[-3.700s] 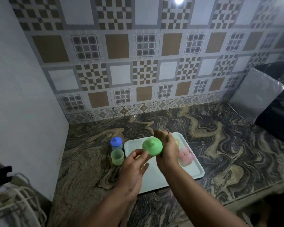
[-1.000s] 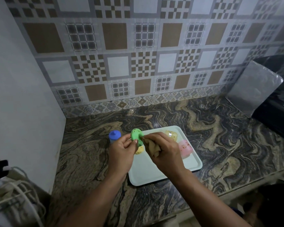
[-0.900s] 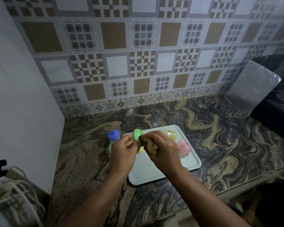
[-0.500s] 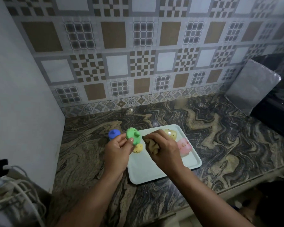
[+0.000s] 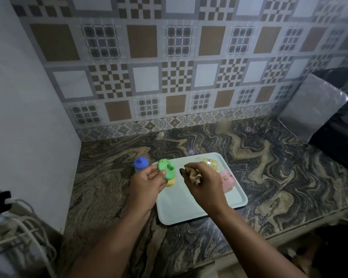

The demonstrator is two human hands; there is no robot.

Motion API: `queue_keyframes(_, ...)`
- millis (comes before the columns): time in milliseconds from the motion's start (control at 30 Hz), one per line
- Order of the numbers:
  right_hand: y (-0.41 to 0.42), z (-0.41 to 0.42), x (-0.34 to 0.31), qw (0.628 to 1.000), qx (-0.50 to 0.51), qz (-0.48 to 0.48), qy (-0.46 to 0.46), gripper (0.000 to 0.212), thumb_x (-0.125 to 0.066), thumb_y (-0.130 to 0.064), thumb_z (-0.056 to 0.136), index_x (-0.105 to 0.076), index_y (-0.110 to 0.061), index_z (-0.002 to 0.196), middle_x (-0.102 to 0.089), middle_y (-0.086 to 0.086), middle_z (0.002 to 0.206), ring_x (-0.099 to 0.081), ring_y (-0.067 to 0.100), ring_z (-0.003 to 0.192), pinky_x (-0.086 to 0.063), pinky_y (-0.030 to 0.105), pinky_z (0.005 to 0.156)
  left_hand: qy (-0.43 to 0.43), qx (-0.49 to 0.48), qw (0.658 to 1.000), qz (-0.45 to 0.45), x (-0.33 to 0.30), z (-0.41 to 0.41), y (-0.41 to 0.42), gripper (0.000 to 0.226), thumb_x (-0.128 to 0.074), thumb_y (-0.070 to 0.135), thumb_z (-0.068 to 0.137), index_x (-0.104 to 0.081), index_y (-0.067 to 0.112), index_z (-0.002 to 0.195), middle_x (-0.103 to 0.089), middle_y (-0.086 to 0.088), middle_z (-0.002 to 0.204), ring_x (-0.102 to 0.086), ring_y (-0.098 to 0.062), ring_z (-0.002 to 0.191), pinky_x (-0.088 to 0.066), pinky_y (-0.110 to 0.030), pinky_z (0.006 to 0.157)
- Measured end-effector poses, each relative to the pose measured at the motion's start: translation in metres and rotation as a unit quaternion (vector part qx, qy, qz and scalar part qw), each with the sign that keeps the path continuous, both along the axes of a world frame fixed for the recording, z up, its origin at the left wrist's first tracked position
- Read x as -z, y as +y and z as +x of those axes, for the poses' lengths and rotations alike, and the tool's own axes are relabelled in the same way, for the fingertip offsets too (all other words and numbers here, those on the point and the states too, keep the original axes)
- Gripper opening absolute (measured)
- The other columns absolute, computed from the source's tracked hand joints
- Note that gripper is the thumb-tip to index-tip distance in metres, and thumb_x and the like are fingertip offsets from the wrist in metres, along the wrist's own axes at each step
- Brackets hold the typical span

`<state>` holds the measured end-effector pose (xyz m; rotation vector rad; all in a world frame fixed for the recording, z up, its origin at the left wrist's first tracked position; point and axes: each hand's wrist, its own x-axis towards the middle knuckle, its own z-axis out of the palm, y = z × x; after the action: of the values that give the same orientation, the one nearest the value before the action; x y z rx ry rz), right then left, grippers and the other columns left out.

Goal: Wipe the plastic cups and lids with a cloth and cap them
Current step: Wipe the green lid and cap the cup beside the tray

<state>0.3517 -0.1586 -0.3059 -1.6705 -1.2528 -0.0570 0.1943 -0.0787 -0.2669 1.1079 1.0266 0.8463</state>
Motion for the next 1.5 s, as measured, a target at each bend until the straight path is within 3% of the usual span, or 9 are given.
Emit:
queue_keyframes(133,-0.001,-0.017,-0.009,0.992,-0.095,0.026,-0.085,0.019,-0.074,-0.020,0.091,-0.075,-0.009,0.108,-0.068,0.002,0.099,-0.065,0.013,0.086,-0.046,0.013,0.076,0.059,0.005,0.998,0.022,0.001,0.006,-0.002,0.019,-0.069,0.009,0.093,-0.071,0.016,0.111,-0.079,-0.003,0.100,-0.076,-0.016,0.090,-0.061,-0.037,0.086)
queue_keyframes(467,0.002,-0.015,0.003,0.994,-0.038,0.017,-0.099,0.020,-0.077,-0.015,0.085,-0.074,-0.012,0.104,-0.065,0.001,0.098,-0.063,0.018,0.081,-0.053,0.035,0.063,0.148,0.071,0.983,0.077,-0.013,0.006,-0.001,0.021,-0.068,0.008,0.093,-0.071,0.013,0.114,-0.078,-0.007,0.105,-0.075,-0.017,0.087,-0.061,-0.040,0.088)
queue_keyframes(733,0.011,-0.015,-0.009,0.995,0.043,-0.060,-0.069,0.021,-0.079,-0.012,0.078,-0.072,-0.022,0.096,-0.066,-0.002,0.094,-0.065,0.026,0.078,-0.051,0.038,0.061,0.345,0.234,0.889,0.189,-0.008,0.004,-0.011,0.025,-0.058,0.032,0.070,-0.074,0.020,0.085,-0.076,0.001,0.077,-0.073,-0.018,0.076,-0.061,-0.047,0.074)
queue_keyframes(967,0.016,0.041,-0.027,0.908,0.007,-0.082,0.410,0.004,-0.076,-0.007,0.094,-0.075,-0.006,0.098,-0.076,0.026,0.085,-0.075,0.047,0.076,-0.062,0.067,0.072,0.207,0.143,0.963,0.090,0.000,-0.006,-0.002,0.016,-0.070,0.013,0.087,-0.077,0.019,0.100,-0.080,0.000,0.094,-0.076,-0.011,0.084,-0.062,-0.041,0.084)
queue_keyframes(1033,0.008,0.039,-0.023,0.882,-0.003,-0.092,0.462,0.014,-0.069,-0.013,0.101,-0.074,0.000,0.104,-0.074,0.035,0.092,-0.076,0.049,0.080,-0.063,0.059,0.070,0.178,0.116,0.974,0.075,-0.006,-0.007,0.000,0.020,-0.069,0.009,0.089,-0.074,0.028,0.088,-0.079,0.003,0.086,-0.077,-0.013,0.082,-0.062,-0.040,0.084)
queue_keyframes(1100,0.003,0.027,-0.022,0.895,0.001,-0.076,0.439,0.015,-0.065,-0.013,0.104,-0.076,-0.003,0.103,-0.076,0.031,0.090,-0.075,0.040,0.077,-0.059,0.040,0.058,0.151,0.098,0.982,0.060,-0.006,-0.007,0.000,0.024,-0.068,0.006,0.090,-0.072,0.030,0.084,-0.079,0.002,0.085,-0.077,-0.017,0.082,-0.062,-0.040,0.084)
queue_keyframes(1233,0.000,-0.008,-0.017,0.958,-0.061,-0.004,0.280,0.012,-0.071,-0.011,0.101,-0.077,-0.017,0.110,-0.083,-0.006,0.103,-0.080,0.021,0.094,-0.066,0.038,0.078,0.127,0.088,0.987,0.037,-0.005,-0.006,0.002,0.021,-0.068,0.005,0.091,-0.072,0.026,0.092,-0.079,0.002,0.085,-0.075,-0.015,0.080,-0.062,-0.035,0.081)
queue_keyframes(1367,-0.009,-0.016,-0.012,0.994,-0.109,0.017,-0.017,0.032,-0.075,-0.005,0.095,-0.075,-0.014,0.126,-0.075,-0.003,0.120,-0.069,0.005,0.110,-0.052,0.016,0.093,0.118,0.094,0.988,0.035,-0.006,-0.005,0.005,0.019,-0.068,0.008,0.092,-0.075,0.025,0.093,-0.080,0.000,0.083,-0.076,-0.018,0.082,-0.062,-0.032,0.077)
queue_keyframes(1500,-0.011,-0.019,-0.008,0.992,-0.081,0.037,-0.094,0.027,-0.079,-0.006,0.089,-0.076,-0.013,0.115,-0.071,0.000,0.106,-0.067,0.014,0.095,-0.055,0.024,0.080,0.089,0.071,0.993,0.015,-0.006,-0.004,0.012,0.017,-0.068,0.006,0.093,-0.074,0.017,0.105,-0.079,-0.003,0.094,-0.076,-0.020,0.090,-0.063,-0.036,0.082)
